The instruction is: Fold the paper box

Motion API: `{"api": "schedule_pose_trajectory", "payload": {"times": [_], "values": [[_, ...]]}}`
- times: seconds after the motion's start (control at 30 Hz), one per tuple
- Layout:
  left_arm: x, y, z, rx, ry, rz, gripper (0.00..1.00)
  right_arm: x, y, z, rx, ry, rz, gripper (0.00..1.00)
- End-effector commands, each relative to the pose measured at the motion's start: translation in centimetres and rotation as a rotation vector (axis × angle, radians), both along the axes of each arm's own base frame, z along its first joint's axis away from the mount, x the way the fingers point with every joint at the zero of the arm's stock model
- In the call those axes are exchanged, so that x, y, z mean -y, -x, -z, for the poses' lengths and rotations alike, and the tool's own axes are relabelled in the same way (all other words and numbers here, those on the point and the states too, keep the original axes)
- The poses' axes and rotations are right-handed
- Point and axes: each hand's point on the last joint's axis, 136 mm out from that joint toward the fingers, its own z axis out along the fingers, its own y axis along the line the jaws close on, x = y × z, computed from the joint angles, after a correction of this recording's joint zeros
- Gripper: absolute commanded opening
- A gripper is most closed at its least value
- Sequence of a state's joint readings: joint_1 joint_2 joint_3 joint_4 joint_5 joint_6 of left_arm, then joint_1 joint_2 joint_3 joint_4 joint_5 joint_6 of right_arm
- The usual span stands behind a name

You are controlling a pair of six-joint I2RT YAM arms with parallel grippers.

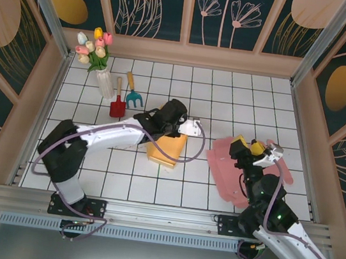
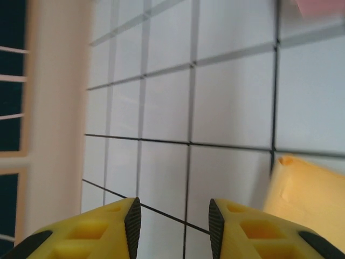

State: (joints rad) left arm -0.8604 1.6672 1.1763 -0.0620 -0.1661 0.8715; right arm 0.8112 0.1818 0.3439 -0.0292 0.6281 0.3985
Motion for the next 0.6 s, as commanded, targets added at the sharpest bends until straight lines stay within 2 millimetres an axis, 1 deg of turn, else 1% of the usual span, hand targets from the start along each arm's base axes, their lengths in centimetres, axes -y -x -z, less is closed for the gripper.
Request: {"api": "schedule_pose_trajectory", "payload": {"times": [0.0,0.03,0.07,0.1,0.17,0.2,0.27,0.33,0.37,0.43,0.5,0.57], "values": [[0.1,0.2,-8.8,-0.008,0.382,-0.144,0.41,0.3,-0.4,0.1,0.007,0.009,0.030,0.69],[-1.0,-0.4,-10.4,-0.015,0.471,-0.252,0.44,0.3,-0.4,0.2,0.006,0.012,0.032,0.69],[-2.5,-1.2,-11.5,-0.026,0.549,-0.391,0.48,0.3,-0.4,0.2,0.004,0.014,0.033,0.69],[-4.3,-2.0,-11.9,-0.039,0.586,-0.544,0.52,0.3,-0.5,0.3,0.002,0.018,0.036,0.69],[-6.6,-2.6,-11.0,-0.087,0.566,-0.751,0.56,0.3,-0.6,0.4,-0.001,0.024,0.037,0.69],[-7.5,-2.3,-9.8,-0.127,0.529,-0.818,0.58,0.2,-0.6,0.4,-0.001,0.027,0.035,0.69],[-8.0,-1.2,-7.3,-0.235,0.508,-0.886,0.62,0.1,-0.7,0.5,-0.006,0.033,0.034,0.70],[-7.9,-0.1,-5.6,-0.341,0.525,-0.909,0.65,0.1,-0.9,0.8,-0.014,0.049,0.042,0.69],[-7.9,0.3,-5.3,-0.373,0.543,-0.920,0.65,0.1,-1.0,0.9,-0.019,0.057,0.046,0.70],[-8.5,0.7,-5.4,-0.385,0.573,-0.942,0.67,0.2,-1.2,1.2,-0.029,0.072,0.056,0.69],[-9.5,0.8,-5.6,-0.374,0.596,-0.969,0.69,0.1,-1.4,1.5,-0.037,0.086,0.061,0.69],[-10.2,1.1,-5.2,-0.384,0.596,-0.985,0.69,0.0,-1.6,1.8,-0.048,0.100,0.065,0.69]]}}
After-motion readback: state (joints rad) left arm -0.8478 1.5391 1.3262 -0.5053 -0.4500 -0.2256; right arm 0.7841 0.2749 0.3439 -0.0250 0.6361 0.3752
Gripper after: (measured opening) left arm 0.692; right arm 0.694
